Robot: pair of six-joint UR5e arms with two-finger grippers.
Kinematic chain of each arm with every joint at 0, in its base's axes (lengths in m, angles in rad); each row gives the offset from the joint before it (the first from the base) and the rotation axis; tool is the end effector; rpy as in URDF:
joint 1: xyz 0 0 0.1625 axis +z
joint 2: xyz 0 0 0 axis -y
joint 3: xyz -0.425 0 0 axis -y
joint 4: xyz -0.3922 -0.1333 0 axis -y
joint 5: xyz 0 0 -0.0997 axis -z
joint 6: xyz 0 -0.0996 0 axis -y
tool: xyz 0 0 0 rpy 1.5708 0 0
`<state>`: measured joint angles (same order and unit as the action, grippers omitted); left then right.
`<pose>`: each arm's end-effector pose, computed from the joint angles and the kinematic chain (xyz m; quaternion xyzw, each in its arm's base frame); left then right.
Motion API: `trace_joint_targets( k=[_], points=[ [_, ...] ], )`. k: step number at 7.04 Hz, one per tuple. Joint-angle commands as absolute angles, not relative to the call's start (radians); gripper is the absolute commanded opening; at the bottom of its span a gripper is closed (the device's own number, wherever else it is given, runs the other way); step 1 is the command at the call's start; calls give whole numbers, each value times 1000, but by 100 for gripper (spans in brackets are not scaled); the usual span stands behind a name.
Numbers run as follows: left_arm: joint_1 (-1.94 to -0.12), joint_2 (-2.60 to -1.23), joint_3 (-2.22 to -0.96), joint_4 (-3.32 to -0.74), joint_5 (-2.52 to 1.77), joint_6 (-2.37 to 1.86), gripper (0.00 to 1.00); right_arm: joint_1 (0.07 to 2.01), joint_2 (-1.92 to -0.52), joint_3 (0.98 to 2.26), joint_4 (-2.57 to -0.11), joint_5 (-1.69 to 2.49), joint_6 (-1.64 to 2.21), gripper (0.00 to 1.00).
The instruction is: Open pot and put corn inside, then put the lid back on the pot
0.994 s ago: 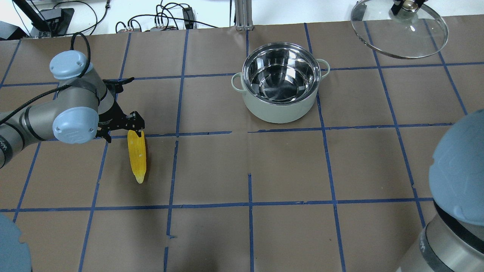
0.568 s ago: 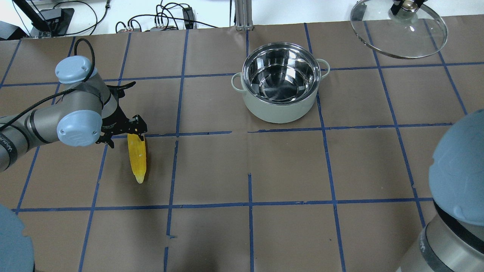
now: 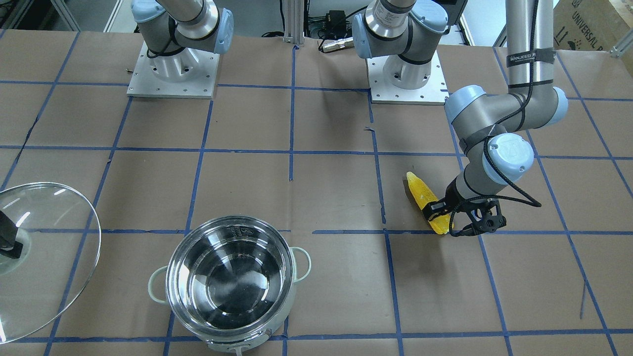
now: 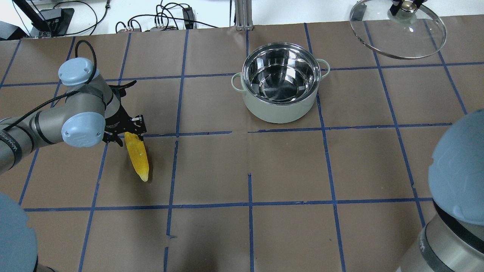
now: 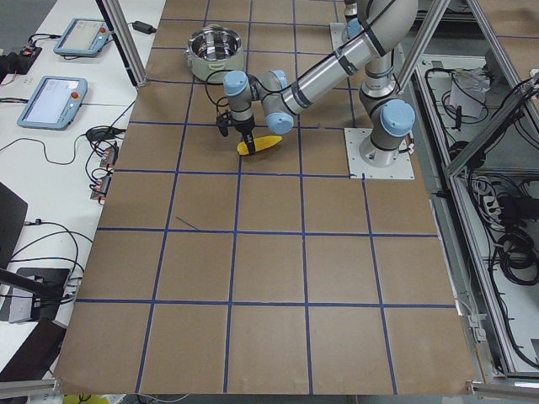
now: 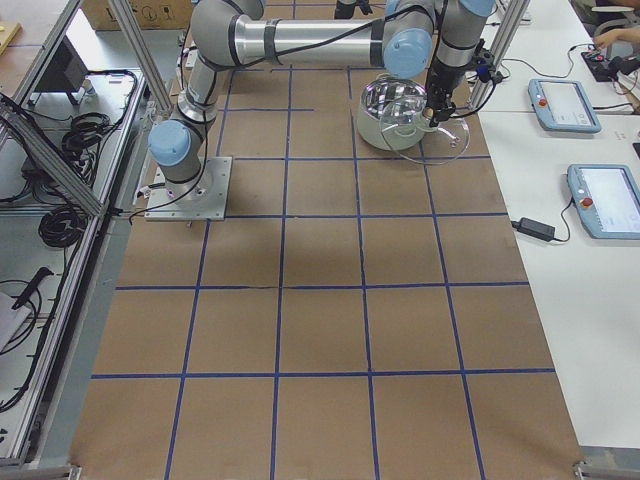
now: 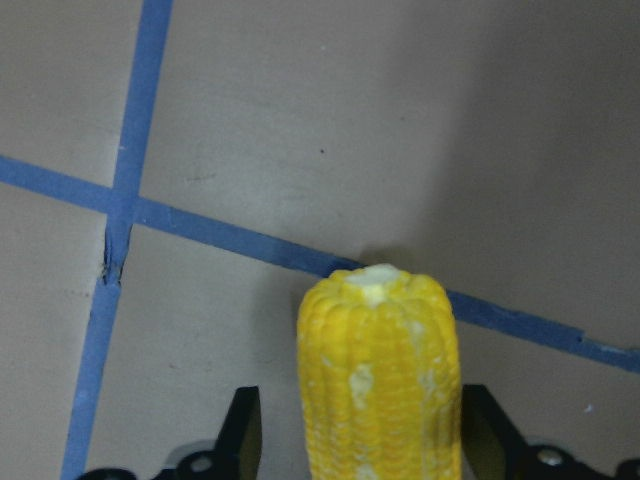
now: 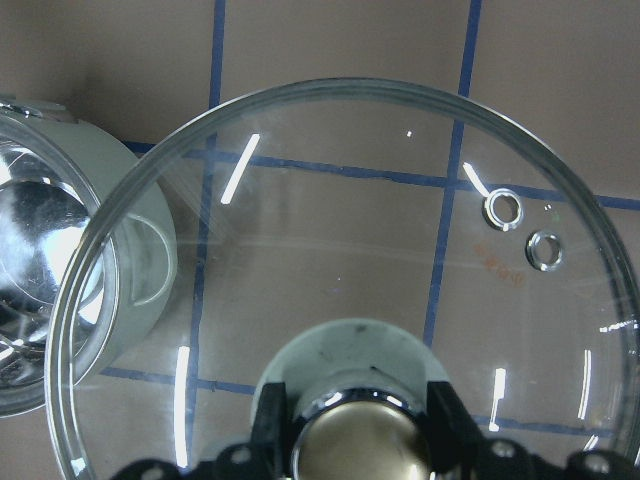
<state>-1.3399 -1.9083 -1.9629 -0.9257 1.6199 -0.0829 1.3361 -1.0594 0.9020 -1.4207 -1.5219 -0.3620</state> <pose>-0.0051 -0.5395 0.1946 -0.1550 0.9867 0.0439 0.0213 -0.0274 -0.7088 0.4959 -0.0637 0.9977 -0.0107 0.0223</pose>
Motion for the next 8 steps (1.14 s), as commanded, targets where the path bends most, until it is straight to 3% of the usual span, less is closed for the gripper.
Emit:
trace_joint_targets(
  k=[1, 5, 8],
  points=[
    [-1341, -1902, -1956, -902, 1617, -95, 3, 1336, -1058, 902, -1420, -1522, -362, 10],
    [-1399, -1780, -1869, -1041, 1618, -144, 2, 1336, -1058, 902, -1420, -1519, -361, 9],
    [-1599, -1781, -1586, -1309, 1573, -448, 2, 1336, -1057, 902, -1419, -1520, -360, 9]
  ],
)
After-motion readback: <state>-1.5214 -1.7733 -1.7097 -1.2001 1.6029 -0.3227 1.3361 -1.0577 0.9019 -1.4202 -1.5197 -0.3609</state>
